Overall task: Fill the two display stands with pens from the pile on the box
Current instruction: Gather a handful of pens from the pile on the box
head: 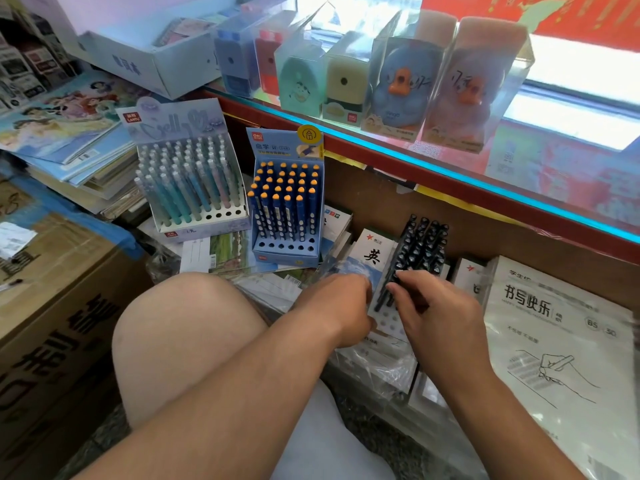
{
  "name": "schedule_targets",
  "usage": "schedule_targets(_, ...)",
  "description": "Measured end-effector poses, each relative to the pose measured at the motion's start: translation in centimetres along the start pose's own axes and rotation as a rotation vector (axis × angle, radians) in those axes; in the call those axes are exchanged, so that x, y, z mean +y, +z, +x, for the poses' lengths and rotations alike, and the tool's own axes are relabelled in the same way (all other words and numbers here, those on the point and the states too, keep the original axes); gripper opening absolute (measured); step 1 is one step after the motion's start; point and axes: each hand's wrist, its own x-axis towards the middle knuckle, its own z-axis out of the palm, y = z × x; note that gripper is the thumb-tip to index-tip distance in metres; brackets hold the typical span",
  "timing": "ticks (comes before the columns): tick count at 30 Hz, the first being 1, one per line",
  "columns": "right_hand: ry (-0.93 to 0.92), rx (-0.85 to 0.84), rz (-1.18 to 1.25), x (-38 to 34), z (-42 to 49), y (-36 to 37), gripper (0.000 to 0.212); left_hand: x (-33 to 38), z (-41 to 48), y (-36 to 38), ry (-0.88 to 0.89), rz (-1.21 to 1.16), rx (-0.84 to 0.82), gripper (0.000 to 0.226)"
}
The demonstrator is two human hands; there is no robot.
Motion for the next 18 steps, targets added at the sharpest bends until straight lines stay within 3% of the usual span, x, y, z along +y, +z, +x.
schedule_targets(5,0.083,-0.023,0.069,-0.5,-0.2,-0.9,0.032,0.2,-0.4,-0.1,0.006,0.018,0.003,0.034)
schedule_targets(8,0.092,-0.047,0.095,-1.2,-0.3,-2.2,0.028,0.3,-1.1,-0.6,0.017,0.013,0.063,0.032)
schedule_targets(13,-0.036,-0.146,0.088,-3.7,1.6,-3.7,0.021,-0.7,-2.7,-4.8,-0.012,-0.087,0.311,0.031)
schedule_targets(18,-0.191,-0.356,0.19,-9.3,6.5,-1.7,0.045,-5.4,-5.9,-11.8,-0.083,-0.144,0.549,0.049)
